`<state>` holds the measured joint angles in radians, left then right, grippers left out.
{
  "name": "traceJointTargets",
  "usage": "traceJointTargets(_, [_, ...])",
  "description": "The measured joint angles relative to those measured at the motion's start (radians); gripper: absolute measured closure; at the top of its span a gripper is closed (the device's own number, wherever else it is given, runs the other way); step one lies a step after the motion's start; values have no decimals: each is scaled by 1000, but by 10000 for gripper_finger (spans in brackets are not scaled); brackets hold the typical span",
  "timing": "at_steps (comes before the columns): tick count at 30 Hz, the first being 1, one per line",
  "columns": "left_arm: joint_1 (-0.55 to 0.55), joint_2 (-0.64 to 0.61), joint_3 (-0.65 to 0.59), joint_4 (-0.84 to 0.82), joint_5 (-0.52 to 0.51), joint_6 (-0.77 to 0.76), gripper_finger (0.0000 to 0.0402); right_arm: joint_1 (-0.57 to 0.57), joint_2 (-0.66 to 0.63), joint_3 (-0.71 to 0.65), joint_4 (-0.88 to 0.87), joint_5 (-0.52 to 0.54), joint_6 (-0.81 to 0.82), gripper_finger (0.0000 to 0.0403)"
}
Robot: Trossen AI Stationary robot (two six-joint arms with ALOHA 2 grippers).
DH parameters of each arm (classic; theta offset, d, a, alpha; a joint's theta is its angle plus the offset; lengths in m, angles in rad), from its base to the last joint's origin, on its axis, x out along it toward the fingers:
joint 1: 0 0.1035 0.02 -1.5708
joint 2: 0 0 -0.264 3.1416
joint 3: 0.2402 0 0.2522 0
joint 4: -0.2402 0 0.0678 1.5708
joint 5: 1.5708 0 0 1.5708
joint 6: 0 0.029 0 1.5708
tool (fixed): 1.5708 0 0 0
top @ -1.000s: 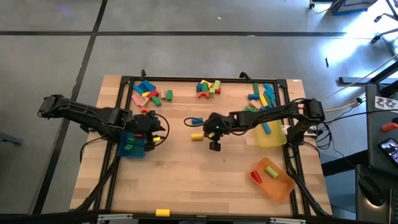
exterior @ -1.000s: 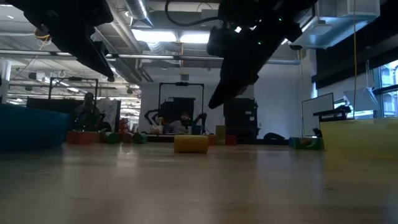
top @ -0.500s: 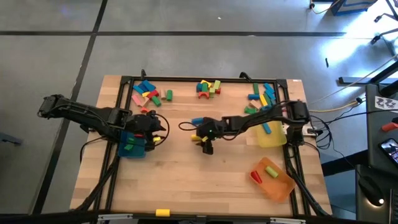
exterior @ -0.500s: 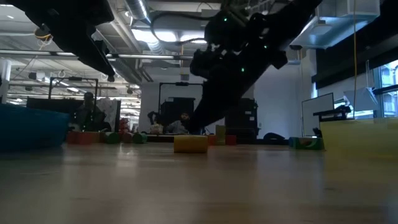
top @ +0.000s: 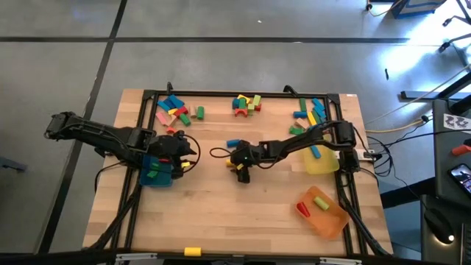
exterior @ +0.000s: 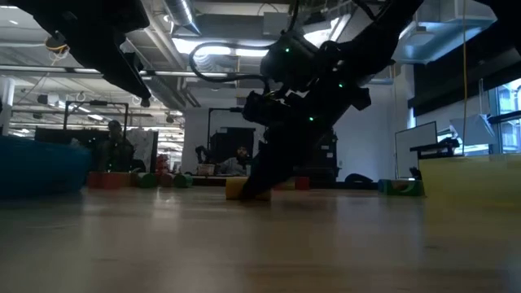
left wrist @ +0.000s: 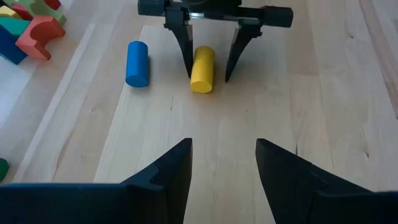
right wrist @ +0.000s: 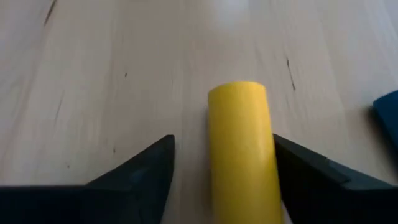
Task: Sort blocks by size
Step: Put the yellow cylindrical block into the orange bin
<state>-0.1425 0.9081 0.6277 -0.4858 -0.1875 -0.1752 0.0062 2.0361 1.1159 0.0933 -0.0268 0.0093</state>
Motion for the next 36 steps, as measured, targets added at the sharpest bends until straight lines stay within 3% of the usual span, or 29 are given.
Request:
traceJointTargets(8, [0,0,0,0,0,0,240,1,6,1,2,34,0,266])
traceJointTargets(22, [0,0,0,-1,0,0,240,1,-19,-5,-7,36,-6,265])
traceJointTargets(36, [0,0,0,-1,0,0,240,48,-220,-5,-272,70,39,262])
